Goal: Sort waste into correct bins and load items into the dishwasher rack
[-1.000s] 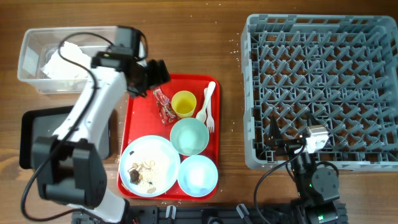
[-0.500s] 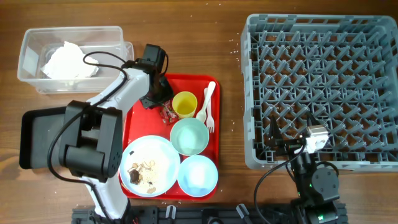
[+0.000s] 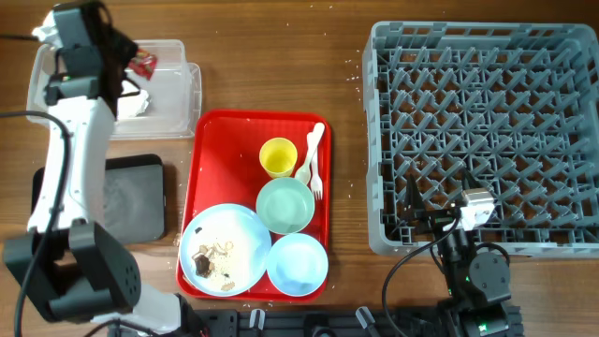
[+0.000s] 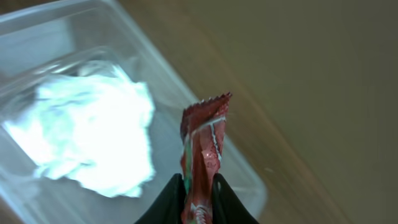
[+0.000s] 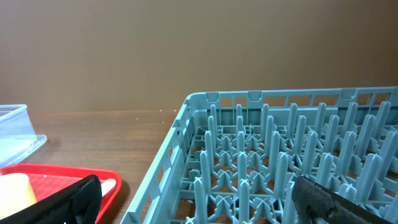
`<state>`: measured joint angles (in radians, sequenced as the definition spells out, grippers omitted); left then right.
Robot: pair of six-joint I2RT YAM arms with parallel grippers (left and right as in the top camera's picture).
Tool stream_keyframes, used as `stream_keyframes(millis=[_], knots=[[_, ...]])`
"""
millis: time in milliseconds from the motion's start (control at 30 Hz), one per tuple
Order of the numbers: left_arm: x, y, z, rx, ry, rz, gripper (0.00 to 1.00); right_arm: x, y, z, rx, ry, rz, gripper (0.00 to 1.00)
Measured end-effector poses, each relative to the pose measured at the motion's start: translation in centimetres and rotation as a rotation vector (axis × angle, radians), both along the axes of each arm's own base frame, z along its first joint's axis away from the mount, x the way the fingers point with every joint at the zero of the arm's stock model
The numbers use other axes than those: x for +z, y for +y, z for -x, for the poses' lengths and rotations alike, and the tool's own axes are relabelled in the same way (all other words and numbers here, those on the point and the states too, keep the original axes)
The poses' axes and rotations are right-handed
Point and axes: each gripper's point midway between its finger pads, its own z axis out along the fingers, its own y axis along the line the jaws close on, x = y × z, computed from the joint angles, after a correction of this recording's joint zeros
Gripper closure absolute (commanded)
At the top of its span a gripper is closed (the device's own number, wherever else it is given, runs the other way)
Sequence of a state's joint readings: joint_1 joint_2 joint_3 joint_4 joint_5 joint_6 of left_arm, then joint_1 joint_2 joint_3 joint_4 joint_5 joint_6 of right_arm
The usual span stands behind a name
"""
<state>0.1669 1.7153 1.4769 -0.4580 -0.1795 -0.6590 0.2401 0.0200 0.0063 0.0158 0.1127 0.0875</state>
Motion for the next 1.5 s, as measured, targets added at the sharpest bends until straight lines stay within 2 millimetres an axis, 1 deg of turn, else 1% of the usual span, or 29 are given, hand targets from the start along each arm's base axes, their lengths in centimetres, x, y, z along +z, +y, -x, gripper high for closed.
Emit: stream_keyframes(millis=[67,167,200,300,333,367,433,500,567,600,667,700,767,800,833,900,967,1000,1100,1133,1167,1200,1233,1300,1367,1400,1433,1467,1500], knots=[[-3.7,2.3,0.6,0.053,0.096,0.015,0.25,0.0,0.0,0.0,0.000,0.000,0.000,0.00],[-4.9,3.1,1.6,0.072,0.150,0.026,0.18,0.0,0.0,0.0,0.000,0.000,0.000,0.00],[-4.8,3.2,2.6,0.078,0.176,0.031,0.00,0.0,0.0,0.0,0.000,0.000,0.000,0.00],[-0.4,2.6,5.3,0.080,0.136,0.023,0.00,0.0,0.0,0.0,0.000,0.001,0.000,0.00],[2.4,2.1,7.2,0.079,0.105,0.017,0.00,0.0,0.0,0.0,0.000,0.000,0.000,0.00],[6.2,1.2,10.7,0.080,0.061,0.007,0.00,0.0,0.0,0.0,0.000,0.000,0.000,0.00],[9.3,0.1,15.3,0.080,0.039,0.002,0.00,0.0,0.0,0.0,0.000,0.000,0.000,0.00],[9.9,-0.8,18.6,0.074,0.068,0.014,0.00,0.0,0.0,0.0,0.000,0.000,0.000,0.00],[7.2,-2.7,21.5,0.028,0.214,0.092,0.00,0.0,0.0,0.0,-0.002,-0.001,0.000,0.00],[6.7,-3.1,22.0,0.019,0.244,0.111,0.00,0.5,-0.1,0.0,-0.003,-0.021,-0.007,0.00],[5.0,-4.2,24.3,0.002,0.360,0.163,0.00,4.8,0.5,0.6,0.048,-0.178,-0.143,0.00],[4.7,-4.5,24.8,-0.004,0.383,0.178,0.00,6.3,2.4,1.4,0.199,-0.185,-0.363,0.00],[4.6,-4.7,24.9,-0.008,0.388,0.185,0.00,5.9,4.5,2.0,0.362,-0.033,-0.738,0.00],[4.6,-4.7,24.9,-0.009,0.389,0.185,0.00,6.7,5.3,2.6,0.449,0.026,-0.946,0.00],[4.6,-4.7,25.0,-0.008,0.390,0.185,0.00,8.8,5.5,3.5,0.520,-0.036,-0.977,0.00],[4.7,-4.4,24.9,0.000,0.387,0.173,0.00,13.8,5.5,6.1,0.651,-0.204,-0.971,0.00],[4.9,-3.7,24.6,0.022,0.365,0.162,0.00,16.5,5.5,6.6,0.641,-0.225,-0.908,0.00],[5.0,-3.2,24.6,0.040,0.359,0.161,0.00,17.7,5.8,5.9,0.608,-0.185,-0.850,0.00],[5.2,0.3,25.5,0.181,0.332,0.178,0.00,25.1,8.9,2.1,0.606,-0.030,-0.545,0.00],[5.1,1.2,25.9,0.219,0.330,0.180,0.00,24.8,9.8,0.8,0.608,0.083,-0.488,0.01],[4.8,1.6,26.7,0.248,0.352,0.197,0.00,25.9,11.2,-0.9,0.636,0.152,-0.421,0.00],[4.6,2.5,27.5,0.293,0.362,0.209,0.00,27.3,13.3,-3.8,0.674,0.202,-0.336,0.00],[4.6,2.8,27.6,0.306,0.360,0.210,0.00,26.1,14.7,-5.0,0.682,0.315,-0.284,0.00],[4.5,2.9,27.7,0.312,0.364,0.213,0.00,23.4,20.0,-8.0,0.719,0.513,-0.123,0.00],[4.5,2.9,27.7,0.312,0.364,0.214,0.00,19.5,24.1,-9.0,0.715,0.675,0.029,0.00],[4.5,2.9,27.7,0.312,0.364,0.213,0.00,16.8,26.1,-9.5,0.708,0.744,0.104,0.00],[4.5,2.9,27.7,0.312,0.365,0.213,0.00,12.9,28.0,-9.6,0.705,0.837,0.194,0.00],[4.5,2.9,27.7,0.312,0.365,0.213,0.00,8.9,29.4,-9.6,0.702,0.929,0.271,0.00],[4.5,2.9,27.7,0.312,0.365,0.213,0.00,6.2,30.1,-9.3,0.699,0.993,0.321,0.01]])
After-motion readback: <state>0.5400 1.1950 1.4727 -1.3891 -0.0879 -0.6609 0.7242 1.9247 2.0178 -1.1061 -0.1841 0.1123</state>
